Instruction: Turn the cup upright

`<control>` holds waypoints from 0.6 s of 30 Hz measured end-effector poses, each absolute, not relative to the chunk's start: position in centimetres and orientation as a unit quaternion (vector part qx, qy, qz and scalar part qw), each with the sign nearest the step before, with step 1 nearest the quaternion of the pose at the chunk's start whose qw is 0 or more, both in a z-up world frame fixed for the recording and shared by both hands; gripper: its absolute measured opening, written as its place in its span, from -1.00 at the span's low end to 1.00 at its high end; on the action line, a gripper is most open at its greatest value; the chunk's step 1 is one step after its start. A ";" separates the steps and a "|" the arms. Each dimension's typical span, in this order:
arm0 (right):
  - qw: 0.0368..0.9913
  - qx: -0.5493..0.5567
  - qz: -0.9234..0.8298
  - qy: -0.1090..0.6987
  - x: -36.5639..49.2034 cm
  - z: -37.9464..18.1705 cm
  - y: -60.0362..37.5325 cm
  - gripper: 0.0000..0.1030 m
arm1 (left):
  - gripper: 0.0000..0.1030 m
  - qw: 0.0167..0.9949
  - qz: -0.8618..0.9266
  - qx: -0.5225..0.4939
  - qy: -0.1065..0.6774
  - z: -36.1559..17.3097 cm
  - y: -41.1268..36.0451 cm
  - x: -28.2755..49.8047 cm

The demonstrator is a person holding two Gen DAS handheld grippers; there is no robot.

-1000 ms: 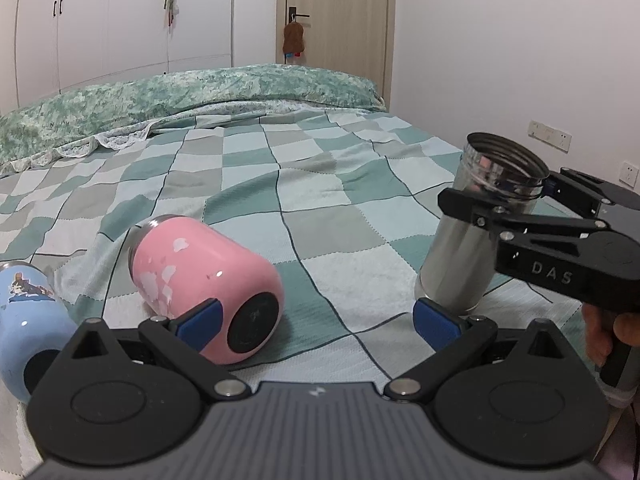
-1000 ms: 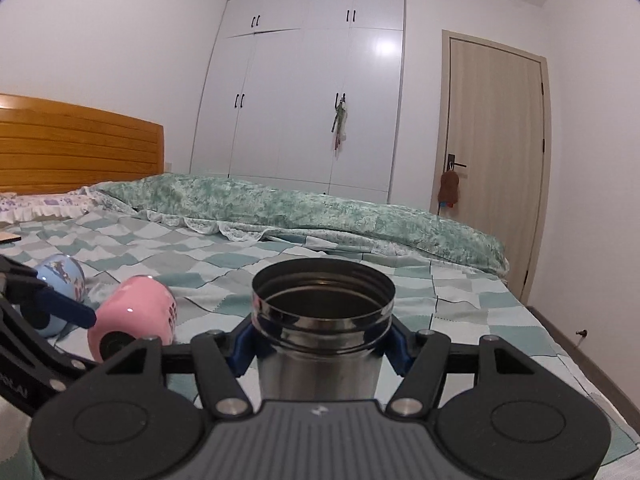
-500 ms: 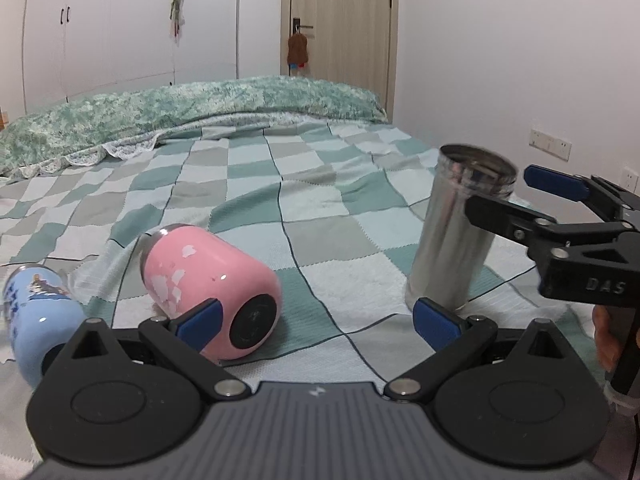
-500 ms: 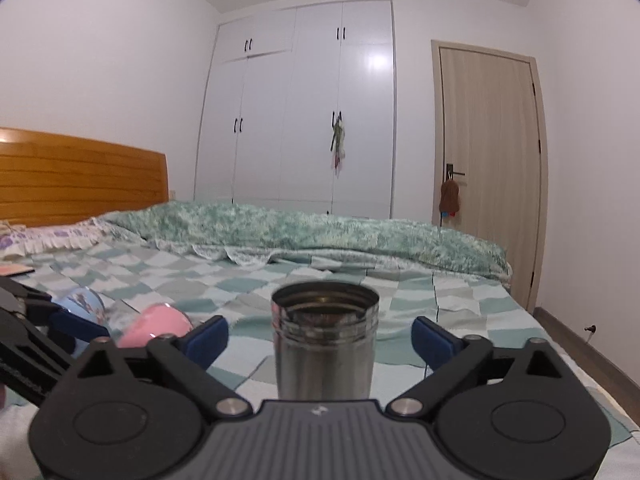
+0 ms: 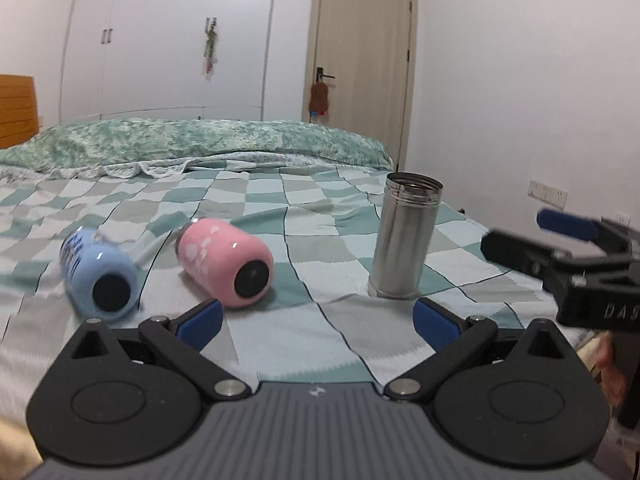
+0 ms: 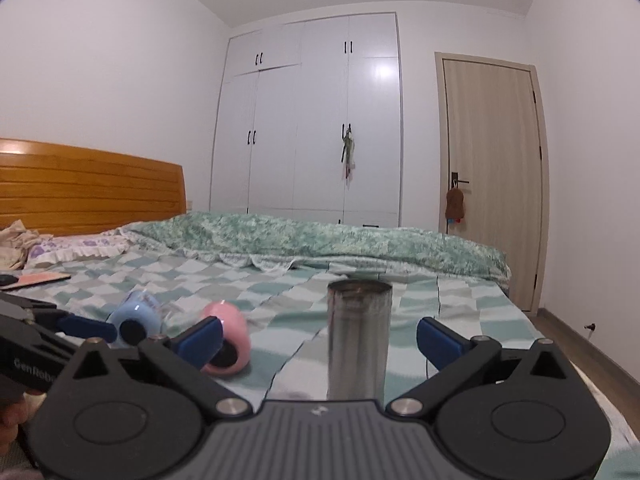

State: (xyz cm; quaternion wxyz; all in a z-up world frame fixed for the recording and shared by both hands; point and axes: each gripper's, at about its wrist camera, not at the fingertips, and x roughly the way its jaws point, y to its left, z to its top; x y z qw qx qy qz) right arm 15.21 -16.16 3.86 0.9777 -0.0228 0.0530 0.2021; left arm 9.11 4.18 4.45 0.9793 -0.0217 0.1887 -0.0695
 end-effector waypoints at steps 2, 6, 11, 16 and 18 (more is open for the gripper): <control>0.978 -0.029 0.200 0.056 13.8 3.0 -16.2 1.00 | 1.00 0.980 -0.066 -0.030 0.184 3.9 4.1 7.8; 0.978 -0.033 0.197 0.063 11.5 1.2 -16.5 1.00 | 1.00 0.985 -0.044 -0.033 0.163 2.6 4.0 5.5; 0.981 -0.045 0.182 0.043 9.2 -0.9 -16.8 1.00 | 1.00 0.991 -0.012 -0.024 0.132 1.2 3.6 4.0; 0.984 -0.041 0.172 0.020 8.3 -1.7 -17.5 1.00 | 1.00 0.994 0.016 -0.023 0.102 -0.2 3.4 3.2; 0.984 -0.040 0.171 0.011 7.9 -1.8 -17.7 1.00 | 1.00 0.995 0.021 -0.026 0.091 -0.2 3.5 3.0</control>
